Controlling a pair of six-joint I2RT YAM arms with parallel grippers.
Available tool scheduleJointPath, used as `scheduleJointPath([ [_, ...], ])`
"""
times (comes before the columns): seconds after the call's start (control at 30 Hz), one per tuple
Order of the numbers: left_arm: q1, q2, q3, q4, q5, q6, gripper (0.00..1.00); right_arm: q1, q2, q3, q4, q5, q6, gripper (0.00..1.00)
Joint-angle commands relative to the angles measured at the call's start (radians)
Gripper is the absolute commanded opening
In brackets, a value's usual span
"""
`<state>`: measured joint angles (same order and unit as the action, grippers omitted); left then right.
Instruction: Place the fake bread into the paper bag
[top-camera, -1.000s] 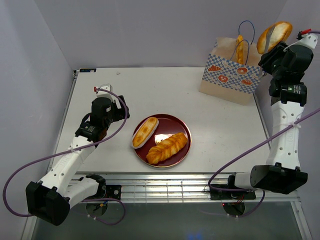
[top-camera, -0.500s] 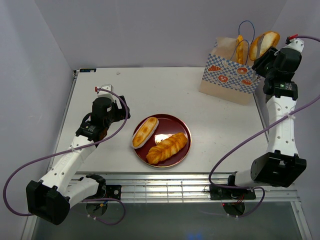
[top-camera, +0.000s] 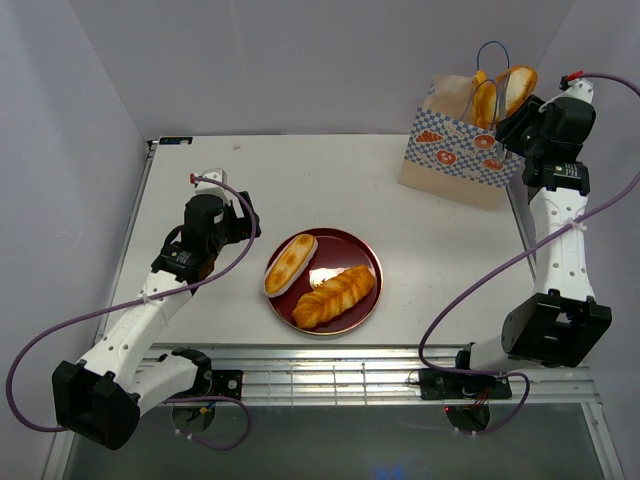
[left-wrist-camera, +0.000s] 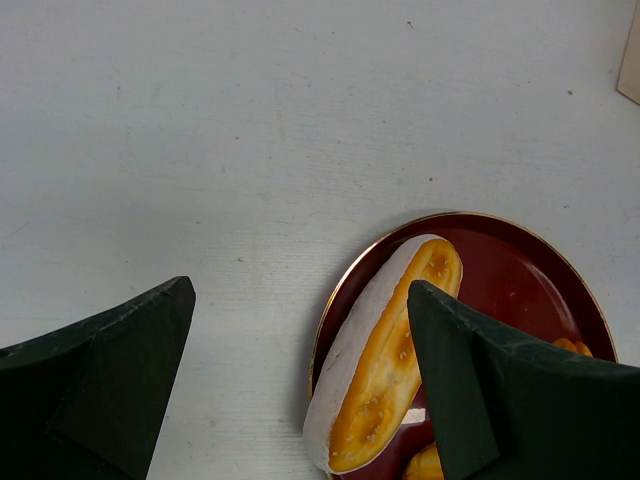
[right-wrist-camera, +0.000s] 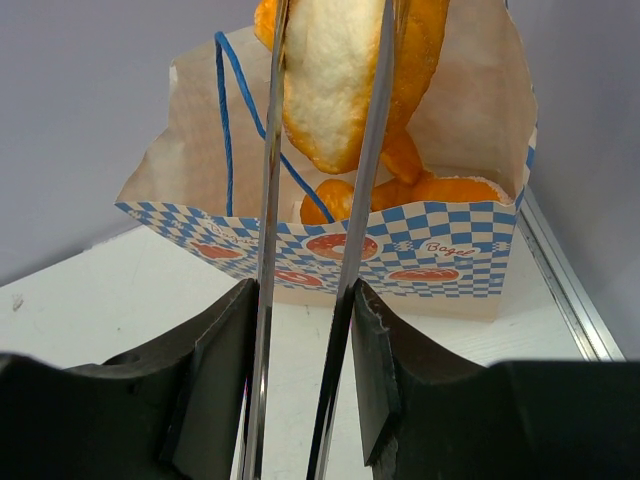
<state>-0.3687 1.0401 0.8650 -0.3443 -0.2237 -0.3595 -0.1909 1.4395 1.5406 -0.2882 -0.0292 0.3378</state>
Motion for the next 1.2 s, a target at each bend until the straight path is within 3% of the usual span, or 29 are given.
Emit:
scheduleJointPath([
  [0.0,-0.004,-0.006,0.029,0.007,0.014,-0.001,0.98,-0.007,-0.011,0.032,0.092,-0.038,0.007,0.40],
  [0.73,-0.004,-0.002,0.031,0.007,0.030,0.002,0.98,-0.007,0.010,0.042,0.067,-0.135,0.018,0.59],
  [1.17,-0.004,0.001,0.029,0.005,0.027,0.002,0.98,-0.007,0.013,0.072,0.060,-0.179,0.043,0.62],
])
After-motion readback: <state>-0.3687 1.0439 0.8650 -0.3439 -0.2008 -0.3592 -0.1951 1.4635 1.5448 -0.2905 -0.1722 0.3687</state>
